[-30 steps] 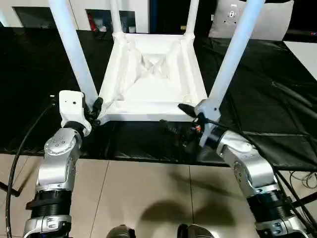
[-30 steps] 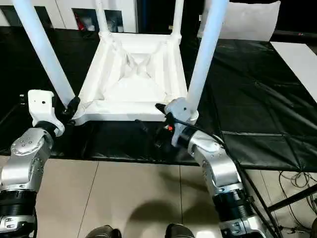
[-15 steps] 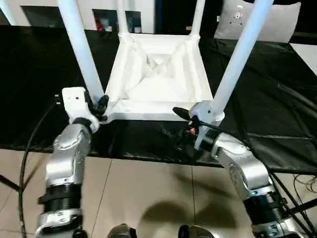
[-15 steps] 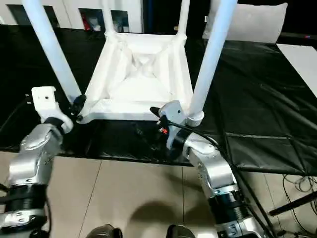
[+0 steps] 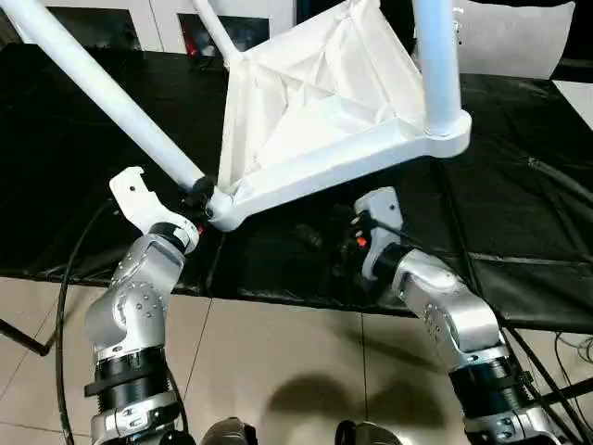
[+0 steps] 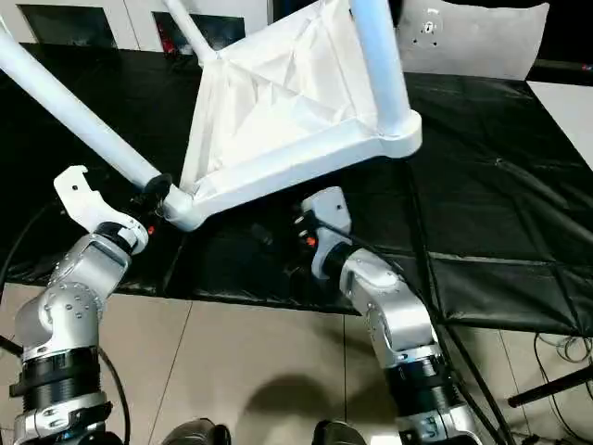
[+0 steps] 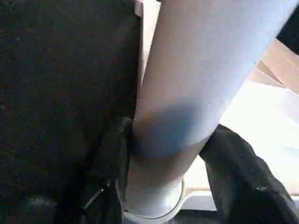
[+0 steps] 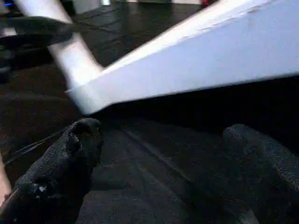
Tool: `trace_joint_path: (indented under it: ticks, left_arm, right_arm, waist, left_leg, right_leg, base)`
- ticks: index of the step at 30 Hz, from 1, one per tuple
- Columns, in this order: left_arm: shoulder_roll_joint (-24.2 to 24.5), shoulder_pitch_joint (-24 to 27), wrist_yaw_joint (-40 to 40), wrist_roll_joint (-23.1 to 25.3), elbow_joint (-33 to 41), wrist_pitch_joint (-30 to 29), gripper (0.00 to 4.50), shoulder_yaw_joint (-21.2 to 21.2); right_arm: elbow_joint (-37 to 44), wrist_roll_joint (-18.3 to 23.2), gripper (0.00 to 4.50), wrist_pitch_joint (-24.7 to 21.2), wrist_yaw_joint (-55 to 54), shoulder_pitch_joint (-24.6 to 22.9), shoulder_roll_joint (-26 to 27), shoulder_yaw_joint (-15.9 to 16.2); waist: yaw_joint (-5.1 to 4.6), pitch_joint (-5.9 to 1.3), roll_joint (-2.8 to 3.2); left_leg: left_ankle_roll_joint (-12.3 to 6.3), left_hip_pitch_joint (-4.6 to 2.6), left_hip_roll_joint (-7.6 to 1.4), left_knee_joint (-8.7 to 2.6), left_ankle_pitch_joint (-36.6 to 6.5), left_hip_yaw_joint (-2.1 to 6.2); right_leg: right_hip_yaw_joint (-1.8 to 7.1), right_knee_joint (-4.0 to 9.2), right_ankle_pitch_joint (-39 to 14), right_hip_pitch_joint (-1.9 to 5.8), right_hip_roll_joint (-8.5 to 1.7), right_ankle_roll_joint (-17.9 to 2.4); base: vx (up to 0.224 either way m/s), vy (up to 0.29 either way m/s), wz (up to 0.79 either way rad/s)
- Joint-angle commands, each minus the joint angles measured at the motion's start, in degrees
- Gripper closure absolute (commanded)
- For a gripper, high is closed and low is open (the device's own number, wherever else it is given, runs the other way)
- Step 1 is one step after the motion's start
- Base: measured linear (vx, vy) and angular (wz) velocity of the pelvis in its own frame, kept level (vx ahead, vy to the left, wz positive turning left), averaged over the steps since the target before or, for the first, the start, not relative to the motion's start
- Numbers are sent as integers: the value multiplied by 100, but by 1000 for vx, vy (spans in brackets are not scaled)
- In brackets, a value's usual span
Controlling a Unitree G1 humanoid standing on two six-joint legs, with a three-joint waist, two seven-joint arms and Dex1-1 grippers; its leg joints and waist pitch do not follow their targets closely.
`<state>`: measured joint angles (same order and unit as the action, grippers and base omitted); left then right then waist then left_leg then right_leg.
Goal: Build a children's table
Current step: Flip table
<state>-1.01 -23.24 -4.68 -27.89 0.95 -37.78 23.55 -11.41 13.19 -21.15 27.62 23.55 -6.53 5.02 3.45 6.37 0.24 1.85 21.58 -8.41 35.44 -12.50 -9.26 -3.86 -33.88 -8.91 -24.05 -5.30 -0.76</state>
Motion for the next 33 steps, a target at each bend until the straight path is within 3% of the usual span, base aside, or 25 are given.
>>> trace_joint_path:
  ticks: [1, 5, 7, 9, 13, 17, 18, 19, 20, 21, 26, 29, 32, 33]
  left_arm:
    - [-289, 180, -158, -511, -230, -590, 252, -287]
    - [-303, 158, -135, -671, -150, -758, 252, -360]
    - [-311, 149, -118, -702, -128, -805, 252, -356]
    - [-344, 155, -115, -700, -56, -915, 252, -325]
    - [-373, 174, -130, -654, 22, -1002, 252, -353]
    - [-301, 197, -149, -617, 37, -998, 252, -482]
    - [-278, 203, -161, -594, 37, -999, 252, -518]
    - [-254, 211, -173, -558, 40, -994, 252, -554]
    - [-237, 217, -184, -526, 43, -987, 252, -584]
    - [-232, 222, -195, -488, 45, -981, 252, -603]
    - [-129, 264, -320, -267, 95, -934, 251, -838]
    - [-10, 321, -456, -176, 144, -886, 251, -1074]
    - [116, 372, -589, -95, 186, -830, 251, -1287]
    - [210, 402, -677, -25, 209, -808, 251, -1427]
  right_arm:
    - [-137, 97, 0, -40, -188, 120, 41, -200]
    - [-703, 425, 0, 210, -406, 446, 264, -639]
    - [-936, 510, 0, 303, -520, 584, 334, -807]
    - [-1244, 757, 0, 513, -541, 817, 521, -1101]
    - [-1531, 1158, 0, 885, -496, 1111, 822, -1485]
    - [-1698, 1568, 0, 1166, -360, 1354, 1115, -1799]
    - [-1731, 1661, 0, 1225, -359, 1415, 1179, -1874]
    - [-1781, 1705, 0, 1282, -344, 1465, 1207, -1909]
    - [-1839, 1741, 0, 1339, -321, 1518, 1227, -1938]
    - [-1983, 1789, 0, 1448, -258, 1630, 1258, -2000]
    - [-2444, 1958, 0, 1578, -191, 1984, 1318, -2255]
    - [-2783, 1975, 0, 1657, -234, 2218, 1330, -2385]
    - [-3095, 2072, 0, 1745, -323, 2433, 1341, -2545]
    - [-3294, 2153, 29, 1822, -353, 2577, 1346, -2652]
  waist:
    - [-49, -391, -58]
    - [-30, -389, -47]
    - [-46, -400, -51]
    - [-76, -406, -68]
    - [-127, -410, -66]
    - [-132, -443, -39]
    - [-121, -474, -42]
    - [-121, -474, -42]
    - [-108, -492, -45]
    - [-104, -490, -48]
    - [-97, -476, -52]
    - [-105, -506, -48]
    - [-100, -536, -51]
    - [-103, -545, -52]
  left_leg:
    - [-508, -29, -404, -511, -691, 107]
    - [-390, -63, -406, -525, -836, 95]
    - [-373, -56, -404, -529, -810, 93]
    - [-390, -6, -409, -536, -754, 93]
    - [-432, -7, -405, -523, -749, 81]
    - [-656, -37, -406, -474, -331, 51]
    - [-762, -20, -401, -440, -75, 45]
    - [-762, -20, -401, -440, -75, 45]
    - [-965, -5, -396, -407, 235, 38]
    - [-1074, 1, -398, -397, 316, 31]
    - [-1076, -12, -408, -403, 118, 19]
    - [-1079, -16, -400, -381, 303, 15]
    - [-1198, -18, -403, -353, 530, 18]
    - [-1234, -24, -394, -347, 559, 12]
  right_leg:
    - [289, 384, -1716, 270, -343, -1296]
    - [289, 411, -1854, 247, -333, -1191]
    - [284, 386, -1759, 257, -318, -1206]
    - [284, 373, -1678, 296, -347, -1179]
    - [288, 381, -1696, 292, -365, -1228]
    - [282, 321, -1158, 265, -338, -1400]
    - [274, 268, -796, 277, -330, -1489]
    - [274, 268, -796, 277, -330, -1489]
    - [261, 216, -412, 275, -315, -1594]
    - [256, 205, -349, 269, -311, -1647]
    - [251, 242, -753, 267, -316, -1635]
    - [243, 198, -587, 268, -307, -1664]
    - [236, 148, -306, 277, -313, -1748]
    - [232, 141, -317, 273, -311, -1764]
  base:
    - [0, 0, 0]
    - [0, 0, 0]
    - [0, 0, 0]
    - [0, 0, 0]
    - [0, 0, 0]
    - [0, 0, 0]
    - [0, 0, 0]
    - [0, 0, 0]
    - [0, 0, 0]
    - [0, 0, 0]
    - [0, 0, 0]
    - [0, 0, 0]
    - [0, 0, 0]
    - [0, 0, 0]
